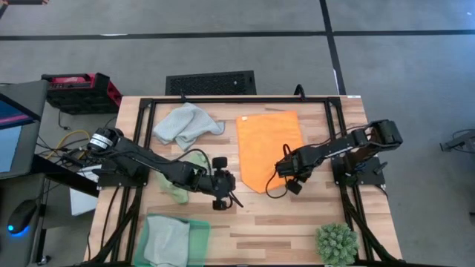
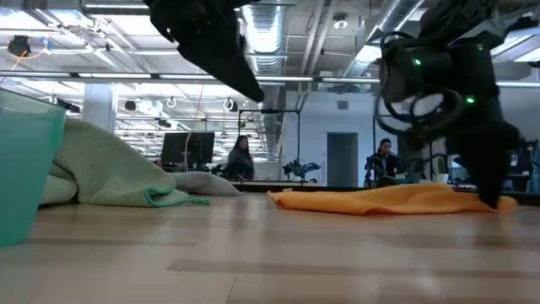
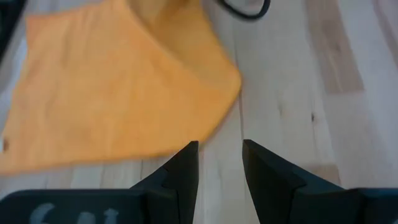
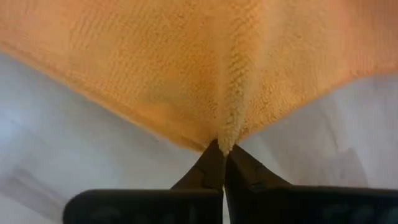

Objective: Fold microfiber towels
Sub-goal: Fold the yellow microfiber cloth

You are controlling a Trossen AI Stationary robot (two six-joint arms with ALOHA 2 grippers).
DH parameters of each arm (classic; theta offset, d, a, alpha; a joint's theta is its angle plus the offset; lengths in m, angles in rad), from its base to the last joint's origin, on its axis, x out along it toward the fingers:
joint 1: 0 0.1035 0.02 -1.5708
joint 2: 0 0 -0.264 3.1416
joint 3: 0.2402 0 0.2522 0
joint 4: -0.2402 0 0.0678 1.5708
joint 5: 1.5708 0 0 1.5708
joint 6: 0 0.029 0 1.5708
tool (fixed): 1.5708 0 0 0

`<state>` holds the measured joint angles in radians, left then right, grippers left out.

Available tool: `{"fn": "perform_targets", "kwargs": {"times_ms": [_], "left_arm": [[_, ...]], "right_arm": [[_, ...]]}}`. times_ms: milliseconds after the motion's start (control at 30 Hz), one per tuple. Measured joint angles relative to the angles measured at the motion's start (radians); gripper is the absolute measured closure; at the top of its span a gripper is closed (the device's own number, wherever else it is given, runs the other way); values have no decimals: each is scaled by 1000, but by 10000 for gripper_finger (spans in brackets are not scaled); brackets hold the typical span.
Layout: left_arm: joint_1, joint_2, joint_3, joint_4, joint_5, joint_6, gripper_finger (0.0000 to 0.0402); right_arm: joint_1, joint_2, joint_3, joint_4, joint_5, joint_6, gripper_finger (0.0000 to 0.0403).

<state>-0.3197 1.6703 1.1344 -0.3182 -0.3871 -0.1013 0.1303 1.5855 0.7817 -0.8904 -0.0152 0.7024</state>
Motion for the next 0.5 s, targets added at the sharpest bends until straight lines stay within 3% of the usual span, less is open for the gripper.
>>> {"fn": "perform_targets", "kwargs": {"times_ms": [233,500], "left_arm": [[0,0,-92,254,-30,96,285],[0,8,-107,299,-96,108,285]], "right_arm": [[-5,-106,92,11,57,-30,393],[-24,-202,167,88,161,-30,389]]}}
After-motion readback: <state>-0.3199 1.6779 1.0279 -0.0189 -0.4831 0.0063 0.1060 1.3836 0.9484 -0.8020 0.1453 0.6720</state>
